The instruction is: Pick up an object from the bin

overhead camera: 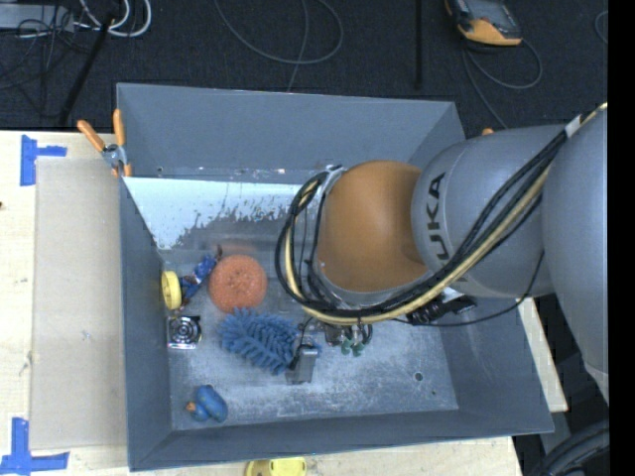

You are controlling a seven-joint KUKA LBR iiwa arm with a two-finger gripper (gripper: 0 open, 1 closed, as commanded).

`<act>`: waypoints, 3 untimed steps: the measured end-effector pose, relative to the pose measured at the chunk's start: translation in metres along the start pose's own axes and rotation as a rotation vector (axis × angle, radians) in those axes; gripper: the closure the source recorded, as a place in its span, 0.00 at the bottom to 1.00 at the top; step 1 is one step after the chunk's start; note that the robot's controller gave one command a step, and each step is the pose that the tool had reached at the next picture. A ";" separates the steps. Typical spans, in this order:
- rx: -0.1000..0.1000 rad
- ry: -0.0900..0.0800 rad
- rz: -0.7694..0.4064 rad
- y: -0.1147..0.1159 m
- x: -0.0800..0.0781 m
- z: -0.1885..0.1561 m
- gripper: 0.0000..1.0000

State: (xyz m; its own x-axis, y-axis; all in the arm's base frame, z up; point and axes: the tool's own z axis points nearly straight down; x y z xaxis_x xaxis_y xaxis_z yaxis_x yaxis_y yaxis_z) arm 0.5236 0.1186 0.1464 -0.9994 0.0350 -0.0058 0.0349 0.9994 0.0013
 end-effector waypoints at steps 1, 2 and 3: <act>0.001 0.006 -0.114 0.017 0.007 0.061 0.00; 0.000 0.002 0.122 -0.004 -0.036 0.076 1.00; -0.001 0.002 0.123 -0.004 -0.036 0.076 1.00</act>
Offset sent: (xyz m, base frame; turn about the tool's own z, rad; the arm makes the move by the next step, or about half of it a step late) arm 0.0346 -0.0058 -0.0764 0.1205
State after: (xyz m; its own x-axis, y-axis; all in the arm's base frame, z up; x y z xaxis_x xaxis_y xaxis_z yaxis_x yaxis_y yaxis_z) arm 0.5594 0.1133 0.0708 -0.9875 0.1573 -0.0032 0.1573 0.9876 0.0024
